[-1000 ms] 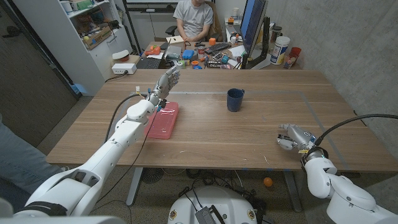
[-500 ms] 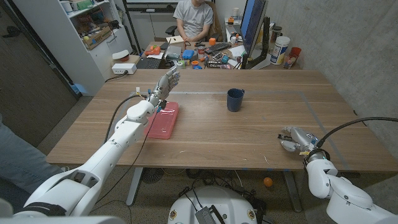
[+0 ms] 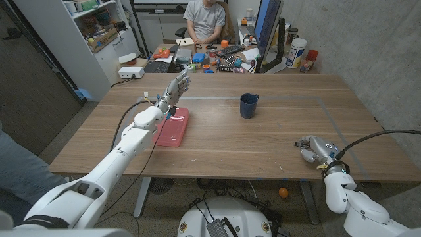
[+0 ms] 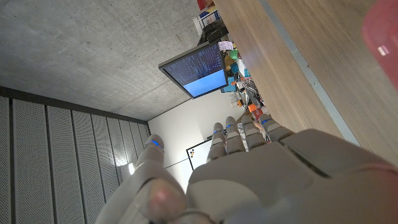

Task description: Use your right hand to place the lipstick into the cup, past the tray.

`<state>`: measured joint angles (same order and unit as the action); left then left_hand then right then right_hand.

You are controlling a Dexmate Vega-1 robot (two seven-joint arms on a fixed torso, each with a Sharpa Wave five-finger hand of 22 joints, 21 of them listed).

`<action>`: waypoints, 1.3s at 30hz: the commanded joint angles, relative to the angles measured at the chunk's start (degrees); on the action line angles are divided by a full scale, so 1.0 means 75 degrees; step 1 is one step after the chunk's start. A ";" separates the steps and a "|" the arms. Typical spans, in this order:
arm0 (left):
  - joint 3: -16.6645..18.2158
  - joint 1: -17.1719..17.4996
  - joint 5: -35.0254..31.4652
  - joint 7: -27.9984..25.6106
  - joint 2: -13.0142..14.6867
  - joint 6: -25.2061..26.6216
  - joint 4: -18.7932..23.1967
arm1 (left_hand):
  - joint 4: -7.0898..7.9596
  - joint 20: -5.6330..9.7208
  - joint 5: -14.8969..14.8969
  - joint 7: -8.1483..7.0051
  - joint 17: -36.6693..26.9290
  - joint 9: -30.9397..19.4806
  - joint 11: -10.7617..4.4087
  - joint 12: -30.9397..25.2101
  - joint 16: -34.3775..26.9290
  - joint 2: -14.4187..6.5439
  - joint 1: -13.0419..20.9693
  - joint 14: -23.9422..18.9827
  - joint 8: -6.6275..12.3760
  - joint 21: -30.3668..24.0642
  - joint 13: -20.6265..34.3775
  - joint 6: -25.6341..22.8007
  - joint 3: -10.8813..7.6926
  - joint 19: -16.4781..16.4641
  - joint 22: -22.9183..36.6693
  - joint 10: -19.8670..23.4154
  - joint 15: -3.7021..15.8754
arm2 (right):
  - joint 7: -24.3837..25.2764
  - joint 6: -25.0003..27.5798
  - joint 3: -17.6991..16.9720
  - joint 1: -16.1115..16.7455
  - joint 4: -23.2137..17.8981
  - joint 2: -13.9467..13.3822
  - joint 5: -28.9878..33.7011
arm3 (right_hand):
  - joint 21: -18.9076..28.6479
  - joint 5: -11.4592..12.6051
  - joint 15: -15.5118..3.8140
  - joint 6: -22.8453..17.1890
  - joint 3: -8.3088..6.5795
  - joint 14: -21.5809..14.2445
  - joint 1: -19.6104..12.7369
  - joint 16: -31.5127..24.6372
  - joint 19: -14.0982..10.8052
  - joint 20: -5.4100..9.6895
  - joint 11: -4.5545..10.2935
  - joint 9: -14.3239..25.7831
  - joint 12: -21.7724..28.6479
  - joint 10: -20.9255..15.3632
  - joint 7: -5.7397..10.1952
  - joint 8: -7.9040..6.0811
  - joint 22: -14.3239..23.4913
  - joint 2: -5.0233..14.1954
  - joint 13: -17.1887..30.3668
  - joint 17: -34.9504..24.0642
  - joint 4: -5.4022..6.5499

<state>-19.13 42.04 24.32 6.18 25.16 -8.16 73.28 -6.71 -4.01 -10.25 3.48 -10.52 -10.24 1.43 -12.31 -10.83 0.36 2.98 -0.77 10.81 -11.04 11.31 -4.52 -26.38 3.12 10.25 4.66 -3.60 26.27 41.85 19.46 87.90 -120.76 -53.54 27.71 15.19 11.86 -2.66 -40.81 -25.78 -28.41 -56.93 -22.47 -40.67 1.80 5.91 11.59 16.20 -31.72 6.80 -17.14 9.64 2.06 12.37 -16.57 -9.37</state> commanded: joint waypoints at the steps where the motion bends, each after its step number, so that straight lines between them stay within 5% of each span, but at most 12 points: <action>1: 0.0018 0.0131 0.0059 -0.0095 -0.0008 0.0045 0.0110 | -0.0032 -0.0062 -0.0008 -0.0004 -0.0030 -0.0019 -0.0012 -0.0010 -0.0022 -0.0043 0.0052 0.0028 0.0026 -0.0039 0.0031 -0.0046 -0.0022 -0.0010 0.0023 -0.0049 0.0000 | 0.0505 0.0086 0.0447 -0.0234 0.0517 0.0405 0.0734 | 0.0163 -0.0048 -0.0630 -0.1035 0.0338 -0.0703 -0.0287 -0.0618 -0.0592 0.0241 0.0265 0.0089 0.0376 -0.0958 0.0036 -0.0388 0.0084 0.0142 0.0178 -0.0549 0.0075; 6: 0.0026 0.0201 0.0085 -0.0131 -0.0013 0.0037 0.0156 | -0.0031 -0.0059 -0.0008 -0.0011 -0.0031 -0.0019 -0.0008 -0.0010 -0.0020 -0.0046 0.0048 0.0036 0.0024 -0.0039 0.0031 -0.0044 -0.0020 -0.0006 0.0023 -0.0051 -0.0008 | 0.0476 0.0055 0.0452 -0.0294 0.0566 0.0462 0.0845 | 0.0285 -0.0066 -0.0784 -0.1577 0.0549 -0.1194 -0.0481 -0.1090 -0.0931 0.0344 0.0432 0.0140 0.0689 -0.1630 0.0150 -0.0643 0.0111 0.0303 0.0318 -0.1036 0.0092; 11: 0.0055 0.0295 0.0107 -0.0202 0.0010 0.0033 0.0255 | -0.0031 -0.0058 -0.0008 -0.0012 -0.0031 -0.0019 0.0003 -0.0005 -0.0020 -0.0047 0.0046 0.0039 0.0025 -0.0040 0.0032 -0.0049 -0.0018 -0.0004 0.0023 -0.0063 -0.0013 | 0.0570 -0.0031 0.0393 -0.0275 0.0580 0.0544 0.0926 | 0.0320 -0.0072 -0.0872 -0.1800 0.0593 -0.1302 -0.0523 -0.1182 -0.1007 0.0386 0.0486 0.0149 0.0777 -0.1814 0.0166 -0.0750 0.0120 0.0366 0.0359 -0.1168 0.0109; 39: -0.0002 0.0144 0.0076 -0.0145 0.0113 0.0007 0.0365 | -0.0032 -0.0060 -0.0009 -0.0011 -0.0032 -0.0019 0.0022 -0.0011 -0.0020 -0.0060 0.0041 0.0051 0.0020 -0.0041 0.0032 -0.0052 -0.0011 0.0014 0.0023 -0.0057 -0.0020 | 0.0771 -0.0001 -0.0105 0.0267 -0.0288 0.0595 0.1812 | 0.0390 -0.0095 -0.0910 -0.1648 0.0656 -0.1557 -0.0484 -0.1107 -0.1105 0.0455 0.0457 0.0152 0.0744 -0.1695 0.0306 -0.0723 0.0143 0.0414 0.0437 -0.1258 0.0176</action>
<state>-18.71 44.00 25.19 4.46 25.80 -7.90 76.06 -6.71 -4.01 -10.25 3.47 -10.52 -10.24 1.54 -12.31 -10.83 0.36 2.98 -0.77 10.81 -11.04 11.31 -4.51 -26.38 3.11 10.25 4.34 -3.60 31.39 41.46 19.97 88.44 -120.32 -49.30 38.22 17.86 10.75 -3.80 -46.31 -20.78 -39.43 -60.80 -31.04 -48.37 5.03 9.31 11.69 21.74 -44.54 6.13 -22.26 10.65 4.70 15.42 -25.96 -8.14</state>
